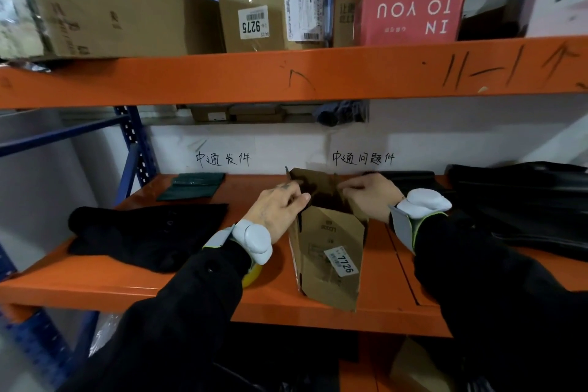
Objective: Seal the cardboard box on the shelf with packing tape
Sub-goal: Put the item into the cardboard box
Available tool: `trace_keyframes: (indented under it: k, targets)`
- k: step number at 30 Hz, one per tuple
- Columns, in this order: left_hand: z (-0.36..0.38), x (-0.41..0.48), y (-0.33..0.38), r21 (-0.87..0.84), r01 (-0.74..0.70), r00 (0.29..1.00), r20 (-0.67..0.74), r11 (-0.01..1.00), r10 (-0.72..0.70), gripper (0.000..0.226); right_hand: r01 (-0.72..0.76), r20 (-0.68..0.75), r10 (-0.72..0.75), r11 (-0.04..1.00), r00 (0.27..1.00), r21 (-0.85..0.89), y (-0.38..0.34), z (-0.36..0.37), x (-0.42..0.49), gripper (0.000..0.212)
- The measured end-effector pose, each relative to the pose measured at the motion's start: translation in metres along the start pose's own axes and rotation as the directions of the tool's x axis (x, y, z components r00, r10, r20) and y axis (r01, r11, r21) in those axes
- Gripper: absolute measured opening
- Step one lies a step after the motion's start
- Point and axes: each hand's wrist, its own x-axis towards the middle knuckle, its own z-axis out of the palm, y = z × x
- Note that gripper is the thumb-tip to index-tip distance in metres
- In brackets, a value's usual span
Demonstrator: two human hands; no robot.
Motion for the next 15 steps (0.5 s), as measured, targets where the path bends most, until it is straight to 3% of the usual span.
trace_keyframes:
  k: [6, 15]
  targets:
    - [-0.006, -0.002, -0.006, 0.018, -0.037, 0.999, 0.008, 0.999, 0.037, 0.031, -0.086, 0.067, 0.080, 0.991, 0.995, 0.099, 0.001, 0.002, 0.001, 0.046]
    - [-0.014, -0.010, -0.006, 0.062, -0.077, 0.996, 0.050, 0.995, 0.074, 0.040, -0.090, 0.046, 0.086, 0.989, 0.995, 0.113, 0.000, 0.009, 0.004, 0.046]
